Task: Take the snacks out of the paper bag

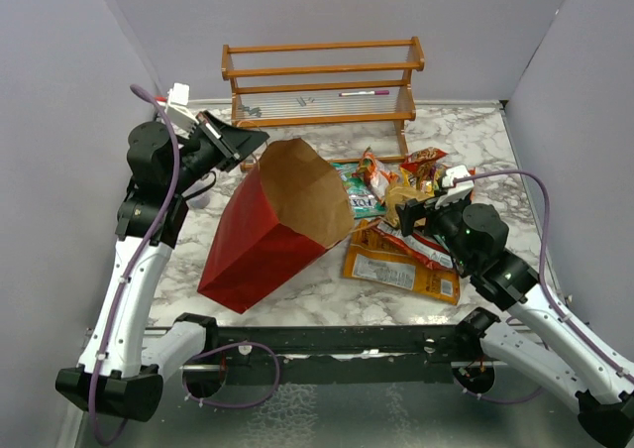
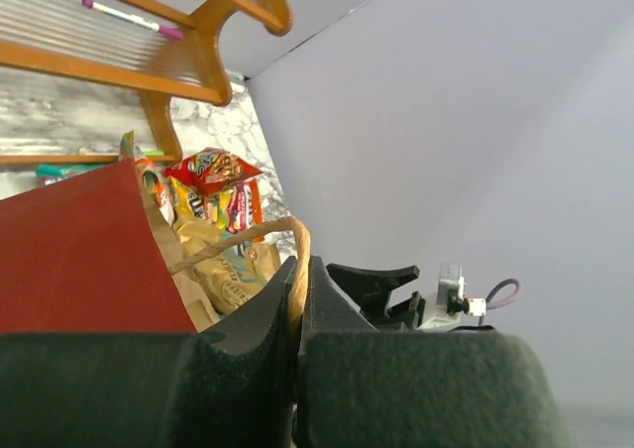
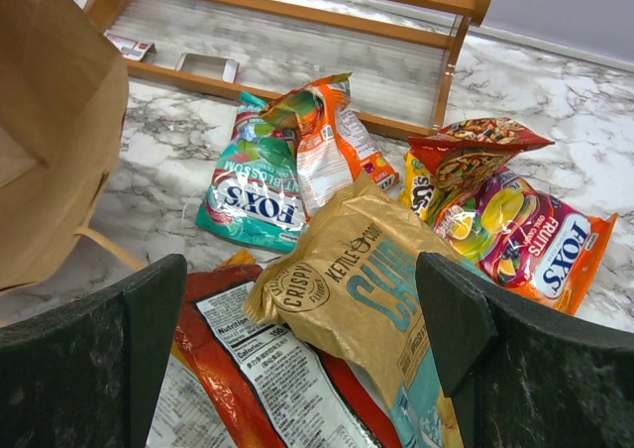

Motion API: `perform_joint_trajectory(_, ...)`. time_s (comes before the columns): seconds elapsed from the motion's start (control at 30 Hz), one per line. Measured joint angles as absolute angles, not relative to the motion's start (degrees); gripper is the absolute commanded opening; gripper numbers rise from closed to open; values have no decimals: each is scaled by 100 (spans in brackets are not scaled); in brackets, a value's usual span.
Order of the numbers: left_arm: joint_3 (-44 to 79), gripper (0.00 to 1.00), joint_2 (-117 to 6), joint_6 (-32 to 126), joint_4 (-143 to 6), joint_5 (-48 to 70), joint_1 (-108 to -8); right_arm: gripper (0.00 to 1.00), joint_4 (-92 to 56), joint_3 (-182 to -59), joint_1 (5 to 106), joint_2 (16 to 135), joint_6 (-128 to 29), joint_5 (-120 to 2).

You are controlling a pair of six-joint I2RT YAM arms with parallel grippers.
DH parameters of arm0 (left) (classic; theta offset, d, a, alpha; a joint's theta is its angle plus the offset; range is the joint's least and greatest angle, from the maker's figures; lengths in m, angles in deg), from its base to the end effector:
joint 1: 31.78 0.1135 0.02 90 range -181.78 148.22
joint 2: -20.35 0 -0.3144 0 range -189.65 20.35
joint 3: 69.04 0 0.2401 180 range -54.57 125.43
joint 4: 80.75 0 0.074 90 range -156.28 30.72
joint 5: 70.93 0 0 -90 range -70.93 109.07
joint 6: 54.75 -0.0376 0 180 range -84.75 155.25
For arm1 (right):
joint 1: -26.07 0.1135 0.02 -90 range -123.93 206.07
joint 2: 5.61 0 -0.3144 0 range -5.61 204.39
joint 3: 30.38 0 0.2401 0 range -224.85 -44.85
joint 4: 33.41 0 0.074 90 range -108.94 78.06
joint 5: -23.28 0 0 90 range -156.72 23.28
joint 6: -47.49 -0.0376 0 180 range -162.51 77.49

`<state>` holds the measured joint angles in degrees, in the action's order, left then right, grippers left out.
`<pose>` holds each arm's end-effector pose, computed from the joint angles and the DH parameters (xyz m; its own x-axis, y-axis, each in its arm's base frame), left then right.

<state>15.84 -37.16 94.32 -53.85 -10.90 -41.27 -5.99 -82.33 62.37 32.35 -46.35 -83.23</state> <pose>0.1655 -0.0467 0.4899 -0.5410 -0.6630 -0.5175 0.3336 0.3957 -0.8557 0.0967 0.0578 0.3394 -0.2099 -0.0745 -0.9749 -0.3315 0.9434 -0.0007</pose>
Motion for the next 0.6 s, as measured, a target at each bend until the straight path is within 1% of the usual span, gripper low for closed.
perform_joint_trajectory(0.13, 1493, 0, -3568, 9322, -5411, -1093, -4127, 99, -561, -8239, 6237, 3211, -4666, -8339)
perform_joint_trajectory(0.23, 850, 0, -2986, 9086, -5149, -898, -4125, 99, -557, -8237, 6237, 3211, -4677, -8339)
perform_joint_trajectory(0.43, -461, 0, -1603, 8428, -3663, -196, -4127, 99, -575, -8239, 6237, 3246, -4768, -8179)
perform_joint_trajectory(0.6, -680, 0, -774, 7930, -2480, 577, -4125, 99, -653, -8394, 6232, 3667, -4919, -7283)
